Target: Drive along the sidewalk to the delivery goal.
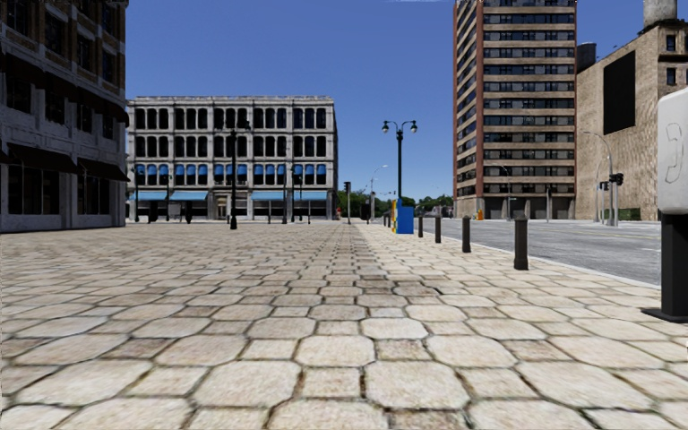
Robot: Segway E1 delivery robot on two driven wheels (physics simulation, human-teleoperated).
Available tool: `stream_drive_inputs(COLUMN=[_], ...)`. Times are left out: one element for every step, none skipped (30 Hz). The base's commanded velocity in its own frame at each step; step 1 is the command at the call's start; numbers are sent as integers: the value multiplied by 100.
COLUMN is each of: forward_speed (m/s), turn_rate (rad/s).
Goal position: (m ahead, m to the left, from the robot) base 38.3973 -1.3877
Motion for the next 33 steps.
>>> stream_drive_inputs(forward_speed=[153,153,155,161,169,169,176,184,200,200,200,200,200,200,200,200,200,200,200,200,200,200,200,200,200,200,200,200,200,200,200,200,200], turn_rate=[-45,-30,0,0,0,0,0,0,0,0,0,0,0,0,0,0,0,0,0,0,0,0,0,0,0,0,0,0,0,0,0,0,0])
